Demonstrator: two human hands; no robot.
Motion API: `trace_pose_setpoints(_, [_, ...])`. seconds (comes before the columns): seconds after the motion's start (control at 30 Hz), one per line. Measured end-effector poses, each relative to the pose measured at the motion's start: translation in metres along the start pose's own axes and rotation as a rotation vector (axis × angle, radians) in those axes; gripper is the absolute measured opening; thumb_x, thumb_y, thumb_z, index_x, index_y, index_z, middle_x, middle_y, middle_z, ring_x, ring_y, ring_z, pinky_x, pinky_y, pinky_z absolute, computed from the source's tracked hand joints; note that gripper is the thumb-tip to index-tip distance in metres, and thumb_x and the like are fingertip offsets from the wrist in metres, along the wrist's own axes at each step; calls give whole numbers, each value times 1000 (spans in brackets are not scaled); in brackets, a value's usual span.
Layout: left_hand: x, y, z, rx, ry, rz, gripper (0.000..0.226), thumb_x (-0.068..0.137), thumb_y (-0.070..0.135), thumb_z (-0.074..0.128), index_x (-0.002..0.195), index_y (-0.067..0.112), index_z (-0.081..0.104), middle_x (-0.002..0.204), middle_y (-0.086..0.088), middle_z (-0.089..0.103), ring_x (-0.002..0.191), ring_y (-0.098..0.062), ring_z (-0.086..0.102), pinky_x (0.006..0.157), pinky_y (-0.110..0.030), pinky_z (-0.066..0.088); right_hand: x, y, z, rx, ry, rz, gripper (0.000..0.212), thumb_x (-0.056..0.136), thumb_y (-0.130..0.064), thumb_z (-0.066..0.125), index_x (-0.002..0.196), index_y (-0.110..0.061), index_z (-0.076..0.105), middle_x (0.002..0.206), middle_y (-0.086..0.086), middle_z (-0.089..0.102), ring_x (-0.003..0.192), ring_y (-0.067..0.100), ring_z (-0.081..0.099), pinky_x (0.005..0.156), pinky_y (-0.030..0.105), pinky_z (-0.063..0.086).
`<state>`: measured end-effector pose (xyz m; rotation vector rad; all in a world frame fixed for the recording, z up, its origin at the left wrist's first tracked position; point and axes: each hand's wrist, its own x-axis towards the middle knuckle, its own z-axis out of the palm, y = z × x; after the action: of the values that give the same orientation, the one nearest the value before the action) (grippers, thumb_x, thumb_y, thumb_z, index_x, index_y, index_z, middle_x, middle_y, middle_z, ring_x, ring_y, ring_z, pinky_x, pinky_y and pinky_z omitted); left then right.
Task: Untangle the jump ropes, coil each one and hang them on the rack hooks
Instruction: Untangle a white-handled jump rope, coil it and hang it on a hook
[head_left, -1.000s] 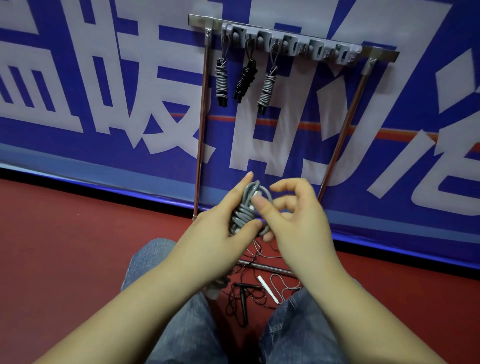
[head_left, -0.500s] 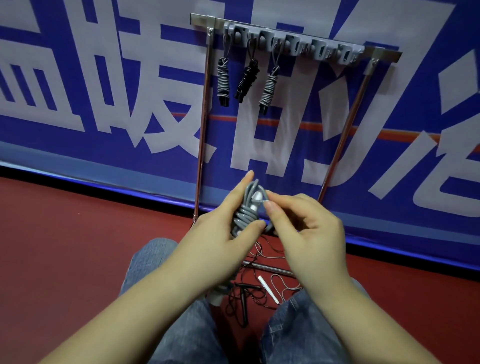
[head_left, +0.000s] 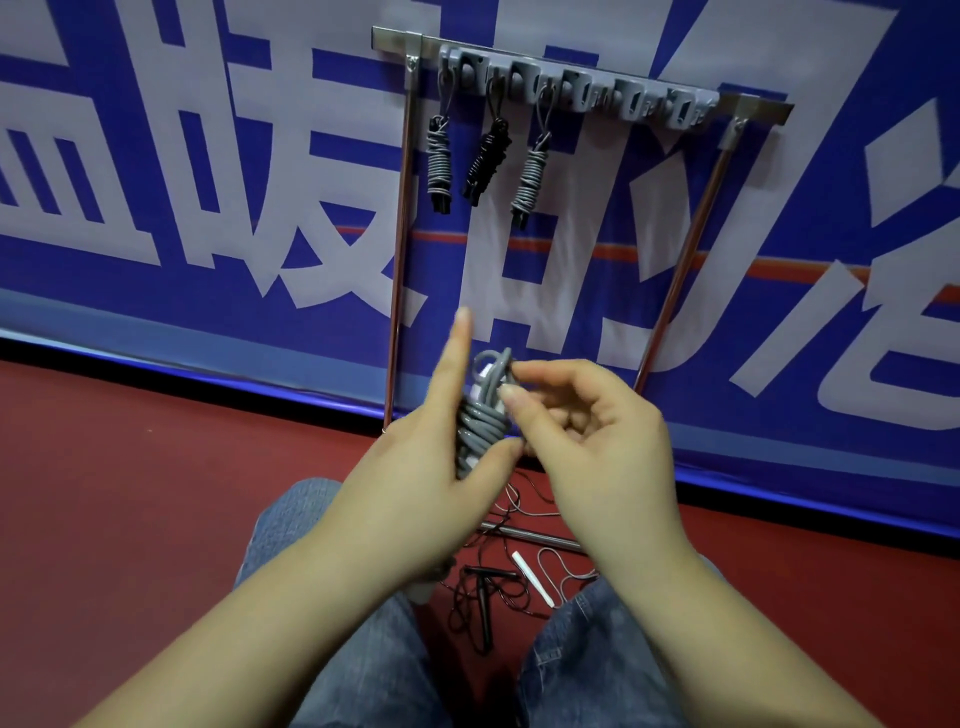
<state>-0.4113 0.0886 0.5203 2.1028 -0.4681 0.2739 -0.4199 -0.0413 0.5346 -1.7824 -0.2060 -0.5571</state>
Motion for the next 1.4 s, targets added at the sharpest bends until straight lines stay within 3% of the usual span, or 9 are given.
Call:
trace_pose_setpoints(0.17, [-1,-2,-7,171,-86,24,99,86,45,54,134,47,-33,69,7,59,58,1,55,50,-19,42,8,-3,-12,35,-178,185,33,82,-33,61,113,-23,59,55,0,57,50,9,57,62,28,53])
trace_pose_setpoints(0.37, [-1,-10,-5,477,-142,119,102,87,53,48,128,42,-45,82,9,57,70,-8,55,58,-22,41,16,-2,-17,-274,-225,151,14,78,-36,62,78,-24,71,87,7,64,70,18,55,67,21,45])
trace_pose_setpoints(0.47, [0,-16,-1,482,-114,122,95,87,52,49,141,40,-28,97,11,61,84,-10,58,64,-22,39,18,-1,-19,-322,-229,134,14,83,-31,62,78,-20,69,85,1,64,71,17,56,69,23,45])
trace_pose_setpoints(0.57, [4,-22,-4,421,-76,116,64,85,47,55,141,41,26,113,14,61,104,-12,57,73,-21,37,23,0,-22,-140,-177,256,19,91,-24,55,76,-18,65,54,-14,53,48,2,44,50,13,35])
trace_pose_setpoints(0.67, [8,-28,-9,344,-53,125,42,81,48,58,119,37,47,93,14,62,85,-9,57,63,-21,34,33,1,-27,338,-85,513,20,93,-14,50,77,-9,61,58,-6,41,46,4,30,41,12,26])
trace_pose_setpoints(0.87, [13,-42,-11,50,-152,24,34,75,51,66,104,39,53,68,19,62,54,0,58,49,-22,44,37,-1,-30,556,-141,569,18,93,-12,48,81,-6,59,57,-7,48,45,3,30,38,12,24])
trace_pose_setpoints(1.03, [24,-40,15,-127,-129,104,37,71,51,65,105,47,53,107,22,61,107,1,54,93,-24,43,41,1,-24,379,-246,465,21,95,-13,45,80,-9,58,64,0,44,48,4,38,45,15,36])
trace_pose_setpoints(1.2, [54,-20,32,-361,-145,74,4,87,23,66,90,25,65,85,2,71,82,-11,65,83,-37,52,57,6,-25,164,-245,401,26,96,-20,45,76,-15,61,48,-3,40,47,7,39,51,19,38])
trace_pose_setpoints(1.4, [77,-10,63,-426,-124,113,14,84,39,61,83,25,61,78,-3,64,73,-23,56,72,-37,47,76,15,-35,181,-113,394,24,96,-19,47,75,-15,58,52,-5,53,46,2,49,44,13,39])
